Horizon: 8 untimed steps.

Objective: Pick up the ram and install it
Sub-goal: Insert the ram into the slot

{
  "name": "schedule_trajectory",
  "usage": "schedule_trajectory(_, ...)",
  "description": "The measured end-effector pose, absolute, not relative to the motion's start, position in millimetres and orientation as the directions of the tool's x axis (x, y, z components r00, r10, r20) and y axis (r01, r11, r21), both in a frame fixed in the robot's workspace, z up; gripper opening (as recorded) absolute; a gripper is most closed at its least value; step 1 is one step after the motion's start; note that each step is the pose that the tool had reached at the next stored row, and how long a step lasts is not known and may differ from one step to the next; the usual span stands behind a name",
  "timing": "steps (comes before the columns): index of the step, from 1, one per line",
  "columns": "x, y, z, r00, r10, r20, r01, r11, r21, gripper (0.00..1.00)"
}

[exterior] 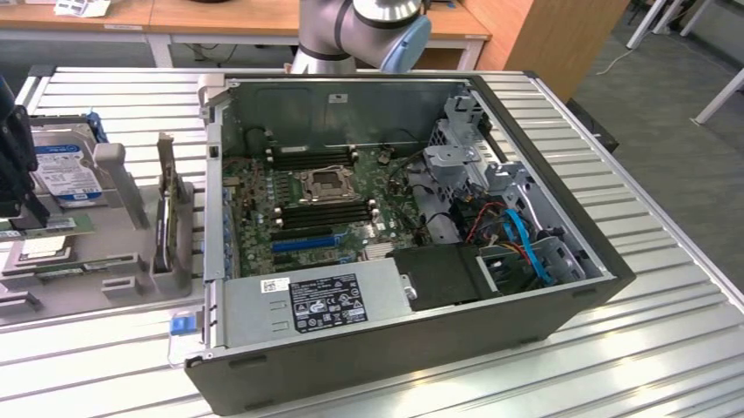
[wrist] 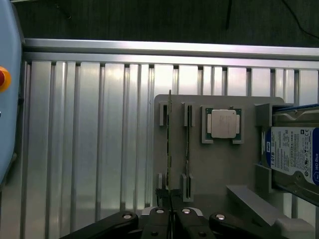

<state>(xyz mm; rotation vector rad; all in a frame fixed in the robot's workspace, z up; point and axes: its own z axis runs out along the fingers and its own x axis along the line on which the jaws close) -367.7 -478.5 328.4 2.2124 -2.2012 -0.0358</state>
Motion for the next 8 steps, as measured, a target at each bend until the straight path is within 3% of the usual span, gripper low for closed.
schedule_trajectory(8,-367.8,-478.5,337.7,0.005,-1.000,-0.002,-1.000,-0.005,0.031,0.12)
